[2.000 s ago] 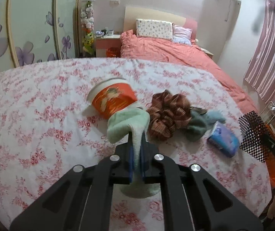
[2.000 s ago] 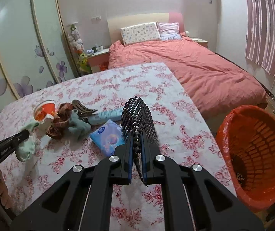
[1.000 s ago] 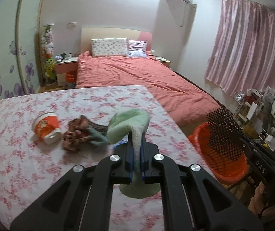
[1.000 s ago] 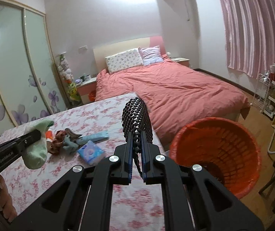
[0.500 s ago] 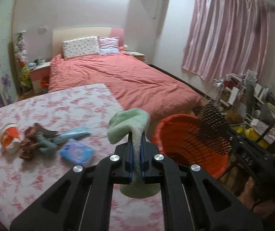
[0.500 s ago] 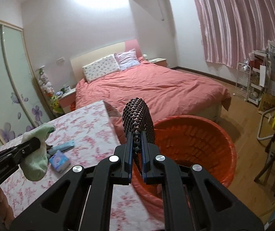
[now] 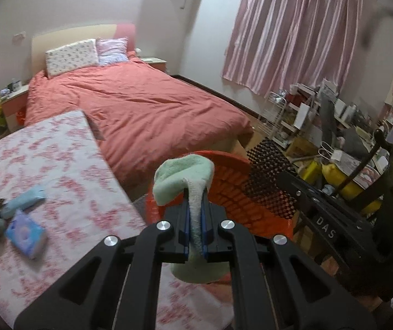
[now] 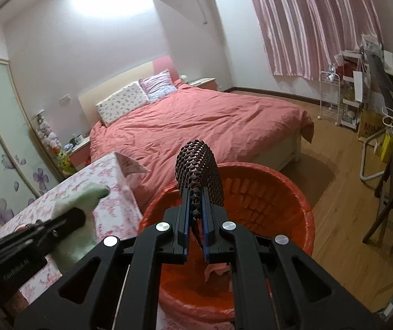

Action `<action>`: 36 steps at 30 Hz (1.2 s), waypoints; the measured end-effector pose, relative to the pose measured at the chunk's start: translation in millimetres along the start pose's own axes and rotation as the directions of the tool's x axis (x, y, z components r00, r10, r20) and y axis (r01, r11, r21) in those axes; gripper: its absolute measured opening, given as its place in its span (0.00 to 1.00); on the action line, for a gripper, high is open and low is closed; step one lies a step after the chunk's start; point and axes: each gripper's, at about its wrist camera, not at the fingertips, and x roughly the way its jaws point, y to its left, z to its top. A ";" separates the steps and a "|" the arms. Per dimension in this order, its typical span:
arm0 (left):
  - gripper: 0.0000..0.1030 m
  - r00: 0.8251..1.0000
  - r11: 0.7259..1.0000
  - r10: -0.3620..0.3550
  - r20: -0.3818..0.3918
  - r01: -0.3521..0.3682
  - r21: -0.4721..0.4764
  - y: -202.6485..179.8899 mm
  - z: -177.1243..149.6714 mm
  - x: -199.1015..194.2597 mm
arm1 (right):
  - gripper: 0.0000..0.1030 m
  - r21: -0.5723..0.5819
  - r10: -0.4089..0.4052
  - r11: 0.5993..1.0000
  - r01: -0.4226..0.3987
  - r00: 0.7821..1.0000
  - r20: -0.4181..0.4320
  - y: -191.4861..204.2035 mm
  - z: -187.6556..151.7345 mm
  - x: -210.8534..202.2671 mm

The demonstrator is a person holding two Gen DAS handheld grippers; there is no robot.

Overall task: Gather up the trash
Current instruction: 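Carry the sock and mesh pad over the orange basket and open both tools, then move both open tools back over the bed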

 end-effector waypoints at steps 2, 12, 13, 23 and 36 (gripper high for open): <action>0.12 1.000 1.000 0.005 -0.017 -0.005 0.006 -6.4 1.2 14.5 | 0.08 0.018 -0.010 1.000 0.010 1.000 -0.008 -7.3 0.9 5.1; 0.42 0.994 0.996 0.083 -0.076 -0.083 -0.007 13.1 -5.4 40.4 | 0.32 0.071 -0.056 0.996 0.061 0.996 -0.072 -25.8 -9.3 19.8; 0.45 0.993 0.995 0.094 -0.077 -0.095 -0.008 16.2 -6.3 38.4 | 0.33 0.070 -0.057 0.996 0.062 0.996 -0.073 -25.5 -7.9 19.4; 0.77 0.951 0.952 0.306 -0.046 -0.307 -0.014 76.1 -29.5 -12.0 | 0.62 -0.015 -0.066 0.998 0.065 0.995 -0.077 10.0 -12.5 15.6; 0.82 0.853 0.822 0.515 -0.091 -0.521 -0.230 218.4 -76.5 -95.1 | 0.66 -0.175 0.055 0.981 -0.090 0.979 -0.196 104.9 -45.5 31.4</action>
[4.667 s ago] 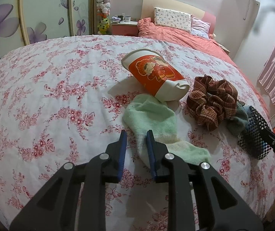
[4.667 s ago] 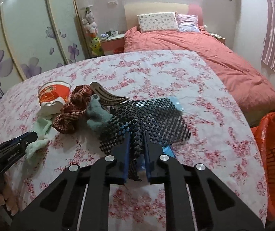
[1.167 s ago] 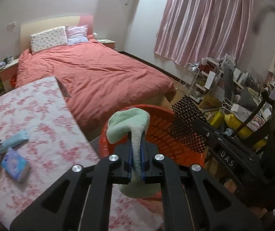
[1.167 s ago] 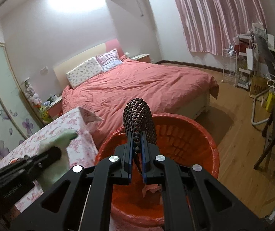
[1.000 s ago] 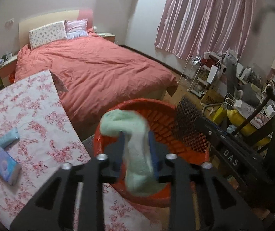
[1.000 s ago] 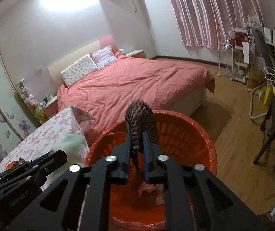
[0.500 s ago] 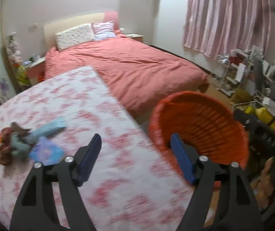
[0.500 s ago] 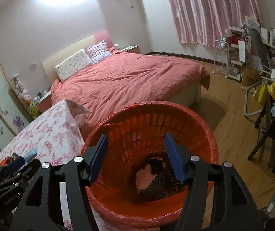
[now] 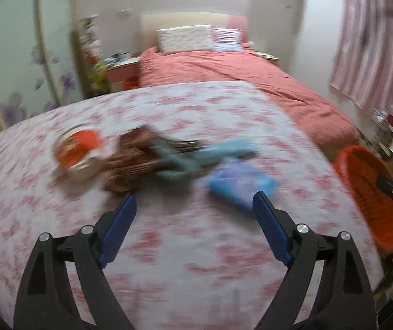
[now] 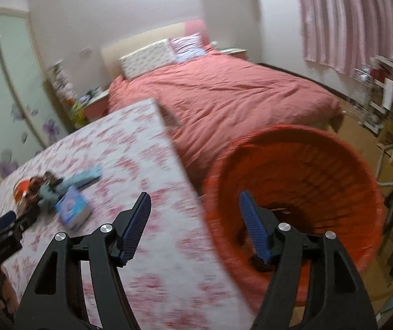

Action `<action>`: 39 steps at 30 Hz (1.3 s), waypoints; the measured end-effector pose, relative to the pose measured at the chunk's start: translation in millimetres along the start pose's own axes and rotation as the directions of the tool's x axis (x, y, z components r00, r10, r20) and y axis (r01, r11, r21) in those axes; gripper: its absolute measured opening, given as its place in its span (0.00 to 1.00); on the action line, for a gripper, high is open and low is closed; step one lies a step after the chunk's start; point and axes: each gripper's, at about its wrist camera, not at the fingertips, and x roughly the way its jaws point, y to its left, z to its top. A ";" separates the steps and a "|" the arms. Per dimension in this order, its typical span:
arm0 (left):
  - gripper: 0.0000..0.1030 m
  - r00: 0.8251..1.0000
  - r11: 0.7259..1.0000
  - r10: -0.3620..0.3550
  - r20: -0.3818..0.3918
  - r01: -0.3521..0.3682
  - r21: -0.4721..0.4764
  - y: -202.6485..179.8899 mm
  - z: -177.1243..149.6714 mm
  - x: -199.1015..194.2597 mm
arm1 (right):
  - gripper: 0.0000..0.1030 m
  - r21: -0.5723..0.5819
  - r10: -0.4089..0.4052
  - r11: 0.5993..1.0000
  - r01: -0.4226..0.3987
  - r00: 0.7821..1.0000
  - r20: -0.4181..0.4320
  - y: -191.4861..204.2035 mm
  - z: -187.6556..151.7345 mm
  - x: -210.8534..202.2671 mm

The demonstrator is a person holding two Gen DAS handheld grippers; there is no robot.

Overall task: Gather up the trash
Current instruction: 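Move both open tools back over the bed, then grasp the blue tissue packet with the right tool while the left tool grasps the red paper cup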

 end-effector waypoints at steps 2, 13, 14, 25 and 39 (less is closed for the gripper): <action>0.82 0.999 0.999 0.038 -0.003 -0.038 -0.036 24.1 -1.9 0.1 | 0.67 -0.038 0.026 0.999 -0.026 0.999 -0.023 20.2 -2.1 7.1; 0.84 0.992 0.981 0.125 -0.029 -0.128 -0.145 105.1 -12.6 0.1 | 0.82 -0.230 0.126 0.961 -0.155 0.983 -0.137 120.9 -13.8 44.7; 0.84 0.991 0.980 0.127 -0.033 -0.131 -0.152 109.4 -13.1 1.3 | 0.82 -0.248 0.128 0.956 -0.159 0.982 -0.137 128.2 -14.3 47.1; 0.84 0.989 0.972 0.134 -0.060 -0.143 -0.184 129.7 -15.2 12.6 | 0.84 -0.344 0.103 0.923 -0.175 0.971 -0.216 160.4 -19.7 76.6; 0.93 0.994 0.924 0.078 -0.083 -0.103 -0.367 152.4 38.2 62.1 | 0.70 -0.264 0.036 0.960 -0.092 0.977 -0.209 138.9 -22.4 73.3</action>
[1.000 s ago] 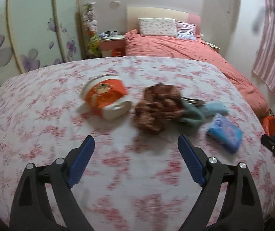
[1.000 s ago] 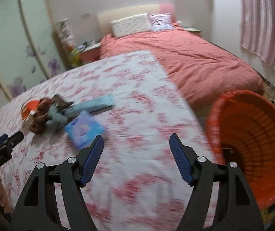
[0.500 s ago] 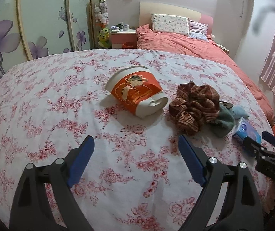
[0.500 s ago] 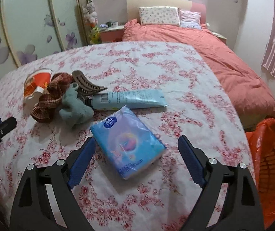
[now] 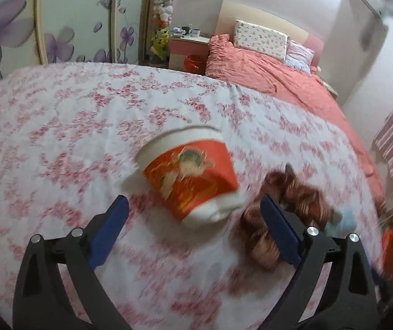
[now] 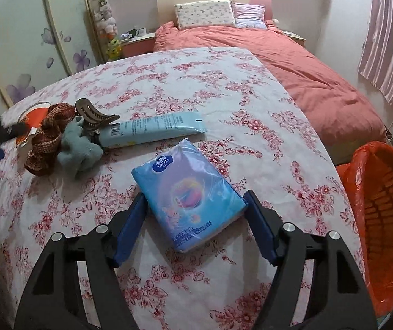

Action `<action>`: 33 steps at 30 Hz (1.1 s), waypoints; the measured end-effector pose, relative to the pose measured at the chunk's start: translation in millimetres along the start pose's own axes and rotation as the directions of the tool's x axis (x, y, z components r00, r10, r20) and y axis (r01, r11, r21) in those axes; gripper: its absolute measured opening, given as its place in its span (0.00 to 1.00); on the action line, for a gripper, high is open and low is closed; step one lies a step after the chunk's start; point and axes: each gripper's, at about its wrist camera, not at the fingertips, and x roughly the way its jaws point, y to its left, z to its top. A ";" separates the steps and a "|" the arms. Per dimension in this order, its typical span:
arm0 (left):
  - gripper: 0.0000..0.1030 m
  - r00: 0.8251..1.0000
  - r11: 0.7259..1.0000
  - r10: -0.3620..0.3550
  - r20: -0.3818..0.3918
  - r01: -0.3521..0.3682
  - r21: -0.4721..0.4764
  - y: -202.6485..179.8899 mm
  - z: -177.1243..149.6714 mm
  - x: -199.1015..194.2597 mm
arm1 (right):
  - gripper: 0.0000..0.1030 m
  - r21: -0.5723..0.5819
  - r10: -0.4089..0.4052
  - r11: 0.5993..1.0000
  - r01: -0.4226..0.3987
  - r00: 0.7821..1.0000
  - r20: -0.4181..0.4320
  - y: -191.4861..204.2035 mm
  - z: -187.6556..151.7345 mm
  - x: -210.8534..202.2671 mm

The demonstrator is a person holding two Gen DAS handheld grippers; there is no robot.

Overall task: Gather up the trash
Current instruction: 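Grasp the blue tissue packet with the right tool while the left tool grasps the red paper cup, then lift the tissue packet and paper cup off the bed with both tools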

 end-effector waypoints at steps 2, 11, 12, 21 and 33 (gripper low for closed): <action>0.94 1.000 1.000 0.014 -0.011 -0.014 -0.016 -1.4 7.7 10.1 | 0.70 0.000 0.001 1.000 -0.001 1.000 0.000 -0.3 0.8 1.2; 0.85 0.993 0.996 0.092 -0.072 -0.092 -0.009 -1.9 16.1 43.8 | 0.70 0.002 0.009 1.000 -0.009 1.000 0.000 -2.1 1.0 2.0; 0.83 0.993 0.996 0.089 -0.075 -0.090 -0.001 -2.2 15.3 46.1 | 0.70 0.000 0.007 1.000 -0.007 1.000 0.000 -2.0 1.0 1.9; 0.70 0.996 0.995 0.052 -0.072 -0.045 0.094 5.3 -4.8 27.8 | 0.68 0.026 -0.010 1.000 0.009 1.000 0.001 -6.8 -1.9 -2.0; 0.70 0.998 0.980 -0.013 -0.065 0.025 0.200 3.9 -64.5 -20.7 | 0.68 0.016 -0.032 0.999 0.032 0.999 -0.001 2.7 -10.4 -5.1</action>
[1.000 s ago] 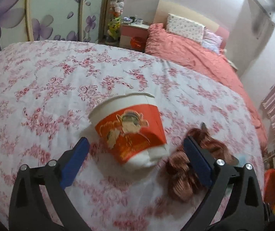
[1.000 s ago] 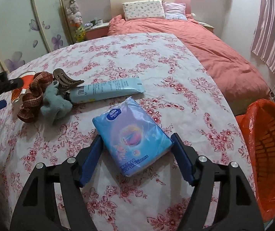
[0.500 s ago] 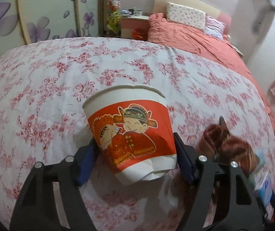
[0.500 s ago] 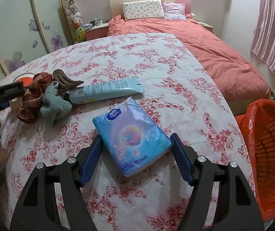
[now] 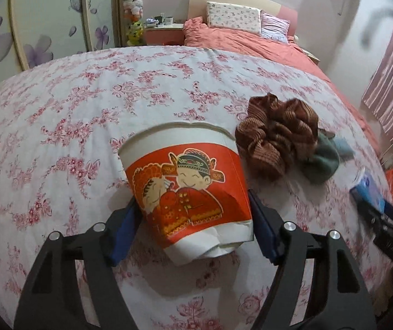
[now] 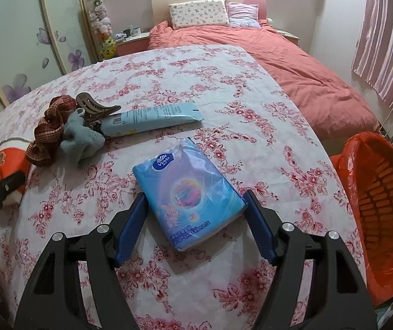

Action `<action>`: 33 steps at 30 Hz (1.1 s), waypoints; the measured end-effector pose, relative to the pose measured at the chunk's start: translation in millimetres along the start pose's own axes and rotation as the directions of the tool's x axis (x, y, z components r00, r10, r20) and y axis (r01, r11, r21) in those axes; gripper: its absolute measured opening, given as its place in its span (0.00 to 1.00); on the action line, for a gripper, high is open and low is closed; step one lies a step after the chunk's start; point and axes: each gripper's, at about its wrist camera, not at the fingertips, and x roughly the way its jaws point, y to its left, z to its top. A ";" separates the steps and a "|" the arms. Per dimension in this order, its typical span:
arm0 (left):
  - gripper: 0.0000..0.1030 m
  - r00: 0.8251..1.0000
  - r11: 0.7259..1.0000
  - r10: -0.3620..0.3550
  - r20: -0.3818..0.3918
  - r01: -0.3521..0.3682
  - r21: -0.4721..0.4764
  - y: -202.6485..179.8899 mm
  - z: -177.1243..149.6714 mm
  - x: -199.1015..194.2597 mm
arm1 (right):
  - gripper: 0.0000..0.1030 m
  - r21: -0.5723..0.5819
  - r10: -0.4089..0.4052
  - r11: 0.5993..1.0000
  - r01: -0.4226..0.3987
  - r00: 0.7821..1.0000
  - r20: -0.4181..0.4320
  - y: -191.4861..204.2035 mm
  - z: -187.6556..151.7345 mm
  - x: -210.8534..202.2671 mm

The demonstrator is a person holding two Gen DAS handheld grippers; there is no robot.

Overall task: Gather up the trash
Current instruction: 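Lift the tissue packet and paper cup off the bed with both tools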

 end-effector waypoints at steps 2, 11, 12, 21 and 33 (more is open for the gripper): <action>0.70 1.000 1.000 0.016 0.009 -0.017 0.014 -2.2 -2.0 0.2 | 0.68 0.001 -0.002 1.000 0.002 1.000 0.000 -0.3 -0.4 -0.3; 0.70 0.998 0.998 0.055 0.011 -0.056 0.040 -6.6 -6.1 0.3 | 0.69 -0.004 -0.007 1.000 0.007 1.000 -0.002 -0.2 -1.0 0.6; 0.70 0.998 0.997 0.061 0.009 -0.061 0.043 -7.1 -6.1 0.6 | 0.69 -0.004 -0.007 1.000 0.007 1.000 -0.003 -0.3 -1.0 0.6; 0.71 0.997 0.997 0.071 0.006 -0.071 0.037 -6.8 -5.9 0.4 | 0.69 -0.002 -0.006 1.000 0.006 1.000 -0.003 -0.8 -1.1 0.3; 0.73 0.998 0.998 0.059 0.010 -0.059 0.002 2.1 -5.9 -0.8 | 0.70 0.008 -0.007 1.000 0.007 1.000 -0.003 -3.4 -3.4 1.3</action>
